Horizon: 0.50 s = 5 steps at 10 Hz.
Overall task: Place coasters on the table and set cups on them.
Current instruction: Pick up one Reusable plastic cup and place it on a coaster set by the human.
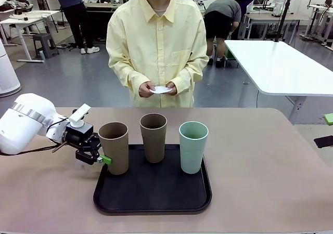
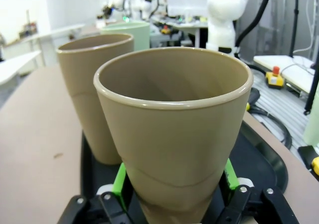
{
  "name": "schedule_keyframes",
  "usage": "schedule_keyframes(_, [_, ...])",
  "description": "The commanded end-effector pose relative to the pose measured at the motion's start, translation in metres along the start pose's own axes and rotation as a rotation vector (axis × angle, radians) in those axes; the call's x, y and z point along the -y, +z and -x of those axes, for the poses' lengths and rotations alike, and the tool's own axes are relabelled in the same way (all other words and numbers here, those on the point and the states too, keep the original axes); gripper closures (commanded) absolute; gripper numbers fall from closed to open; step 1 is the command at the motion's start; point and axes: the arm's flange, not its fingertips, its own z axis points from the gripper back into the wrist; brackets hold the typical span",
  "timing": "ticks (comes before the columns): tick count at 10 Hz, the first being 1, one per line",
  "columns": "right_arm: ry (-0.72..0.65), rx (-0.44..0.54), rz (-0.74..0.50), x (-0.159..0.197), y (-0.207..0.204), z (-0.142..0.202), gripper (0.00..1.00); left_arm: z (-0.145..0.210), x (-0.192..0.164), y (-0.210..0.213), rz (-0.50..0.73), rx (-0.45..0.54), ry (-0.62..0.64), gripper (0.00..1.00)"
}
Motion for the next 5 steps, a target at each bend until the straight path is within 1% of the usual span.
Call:
schedule_keyframes(1, [0.01,0.001,-0.016,0.001,0.0,-0.001,0.0,-0.005,0.003,0.005,0.006,-0.005,-0.045,1.0])
schedule_keyframes(2, [0.01,0.001,-0.016,0.001,0.0,-0.001,0.0,-0.017,0.005,0.012,-0.041,0.02,-0.01,0.3])
schedule_keyframes(4, [0.01,0.001,-0.016,0.001,0.0,-0.001,0.0,-0.063,0.012,0.034,-0.15,0.079,0.03,0.3])
schedule_keyframes(5, [0.01,0.001,-0.016,0.001,0.0,-0.001,0.0,-0.089,0.018,0.042,-0.16,0.074,0.04,0.3])
